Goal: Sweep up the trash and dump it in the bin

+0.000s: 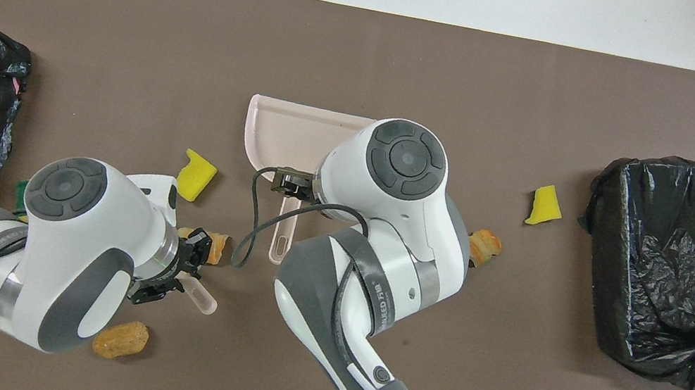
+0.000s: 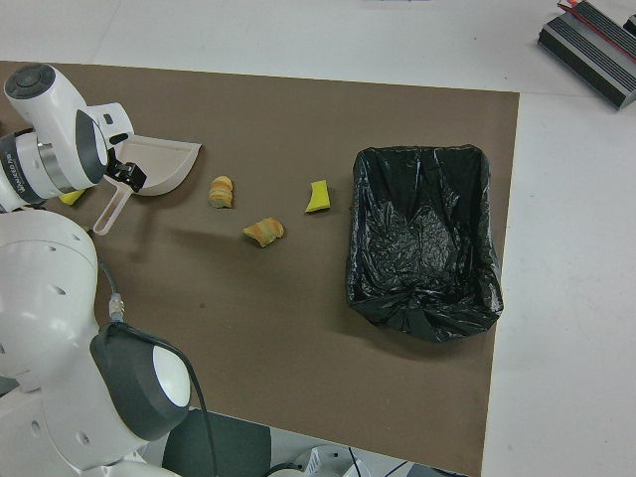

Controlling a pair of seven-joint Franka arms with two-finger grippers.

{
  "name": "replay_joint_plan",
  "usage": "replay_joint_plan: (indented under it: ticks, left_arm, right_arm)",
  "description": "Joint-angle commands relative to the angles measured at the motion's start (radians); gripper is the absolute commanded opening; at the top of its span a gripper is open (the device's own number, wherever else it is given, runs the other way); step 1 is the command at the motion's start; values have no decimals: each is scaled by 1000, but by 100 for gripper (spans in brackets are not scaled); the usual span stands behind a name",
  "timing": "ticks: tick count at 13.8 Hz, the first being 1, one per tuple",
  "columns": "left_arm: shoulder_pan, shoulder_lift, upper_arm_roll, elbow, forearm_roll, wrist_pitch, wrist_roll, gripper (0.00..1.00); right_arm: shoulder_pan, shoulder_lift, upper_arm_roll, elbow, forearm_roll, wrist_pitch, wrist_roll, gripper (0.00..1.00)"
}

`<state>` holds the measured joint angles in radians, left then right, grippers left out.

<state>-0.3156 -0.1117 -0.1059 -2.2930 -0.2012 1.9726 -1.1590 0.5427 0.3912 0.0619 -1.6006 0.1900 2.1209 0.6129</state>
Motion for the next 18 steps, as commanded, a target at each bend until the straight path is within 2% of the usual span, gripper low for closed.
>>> replay_joint_plan:
  ticks: [1,3,4,6,8,10,13,16,17,18]
  left_arm:
    - [50,-74,-3,43,31,-144,105,0]
    - [95,-109,-3,44,84,-243,220,0]
    - [102,-115,-1,41,118,-254,285,0]
    - [179,-115,0,40,124,-245,454,0]
    - [258,-108,2,37,135,-210,722,0]
    - [315,-109,0,32,248,-219,931,0]
    - [328,-102,0,11,374,-216,984,0]
    - [340,-102,0,-23,496,-210,980,0]
    - [346,-103,0,-35,518,-209,980,0]
    - [349,-105,2,-37,549,-215,978,0]
  right_arm:
    - [-4,-9,4,-16,22,11,40,100]
    - [0,-9,4,-15,16,11,59,100]
    - [-1,-8,4,-16,16,22,56,100]
    - [0,-8,4,-18,12,24,54,100]
    - [19,1,4,-16,0,34,53,100]
    - [43,17,3,-9,-7,43,54,100]
    - [89,64,4,-1,-134,54,59,100]
    - [141,103,3,2,-167,57,68,100]
    - [148,115,1,11,-173,59,70,94]
    - [152,120,2,14,-188,59,68,83]
